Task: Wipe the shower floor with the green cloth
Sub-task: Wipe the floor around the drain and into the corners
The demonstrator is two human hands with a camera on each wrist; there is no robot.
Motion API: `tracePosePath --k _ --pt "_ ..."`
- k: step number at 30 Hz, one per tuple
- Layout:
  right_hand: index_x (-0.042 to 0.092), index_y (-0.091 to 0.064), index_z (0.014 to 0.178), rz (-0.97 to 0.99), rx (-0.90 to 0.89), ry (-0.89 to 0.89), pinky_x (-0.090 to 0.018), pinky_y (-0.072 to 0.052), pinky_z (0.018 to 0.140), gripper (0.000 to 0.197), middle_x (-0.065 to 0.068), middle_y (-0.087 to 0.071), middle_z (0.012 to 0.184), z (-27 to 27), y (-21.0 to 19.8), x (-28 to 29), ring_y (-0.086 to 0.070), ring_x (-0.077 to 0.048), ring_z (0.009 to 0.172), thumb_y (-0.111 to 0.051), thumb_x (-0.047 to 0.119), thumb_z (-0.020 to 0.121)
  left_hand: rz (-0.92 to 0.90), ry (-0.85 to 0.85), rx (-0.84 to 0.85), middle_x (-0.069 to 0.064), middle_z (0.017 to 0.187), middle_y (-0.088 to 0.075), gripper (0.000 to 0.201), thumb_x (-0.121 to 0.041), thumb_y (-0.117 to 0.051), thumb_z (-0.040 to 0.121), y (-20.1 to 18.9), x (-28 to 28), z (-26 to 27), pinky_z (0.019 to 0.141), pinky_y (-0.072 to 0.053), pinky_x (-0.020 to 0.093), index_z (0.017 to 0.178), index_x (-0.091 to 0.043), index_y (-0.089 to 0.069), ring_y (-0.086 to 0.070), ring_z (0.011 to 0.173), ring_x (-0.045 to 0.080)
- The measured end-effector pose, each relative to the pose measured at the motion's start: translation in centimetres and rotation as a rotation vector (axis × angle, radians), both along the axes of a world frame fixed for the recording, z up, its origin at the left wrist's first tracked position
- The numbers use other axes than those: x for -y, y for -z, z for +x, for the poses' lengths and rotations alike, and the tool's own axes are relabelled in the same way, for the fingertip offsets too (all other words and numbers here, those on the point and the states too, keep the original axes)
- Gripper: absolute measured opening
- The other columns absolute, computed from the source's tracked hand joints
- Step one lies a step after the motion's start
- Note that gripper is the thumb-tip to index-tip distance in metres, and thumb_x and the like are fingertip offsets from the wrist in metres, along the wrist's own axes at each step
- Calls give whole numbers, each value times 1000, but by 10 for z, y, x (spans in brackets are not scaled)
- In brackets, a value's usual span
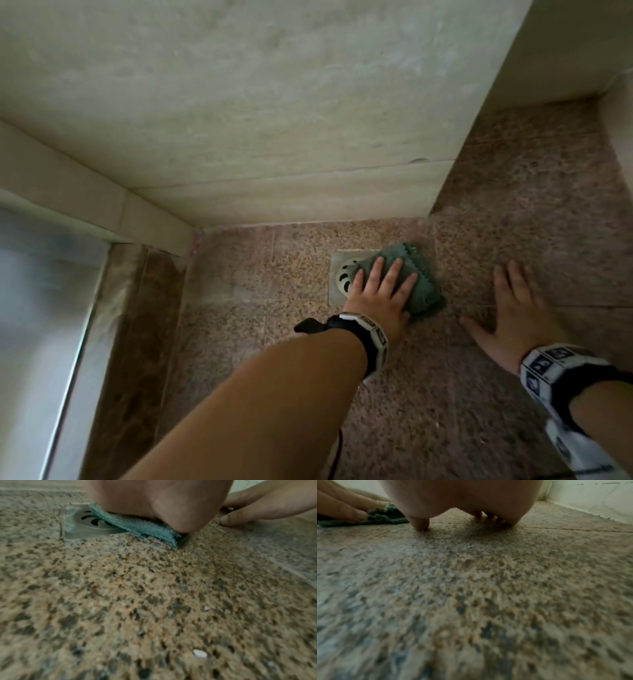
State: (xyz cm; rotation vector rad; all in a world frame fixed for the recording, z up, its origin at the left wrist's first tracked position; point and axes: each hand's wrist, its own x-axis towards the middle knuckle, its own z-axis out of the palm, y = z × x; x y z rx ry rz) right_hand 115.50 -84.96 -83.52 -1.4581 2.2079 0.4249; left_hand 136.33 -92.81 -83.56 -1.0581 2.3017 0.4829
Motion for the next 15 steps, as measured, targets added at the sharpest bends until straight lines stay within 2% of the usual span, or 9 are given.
tracePosePath --k 15 --pt "14 12 154 -35 6 6 -37 -6 122 107 -3 18 162 1 -1 -1 13 -25 149 -36 78 83 -19 -3 -5 1 161 26 68 -49 -25 103 0 0 1 118 5 54 154 -31 15 21 148 32"
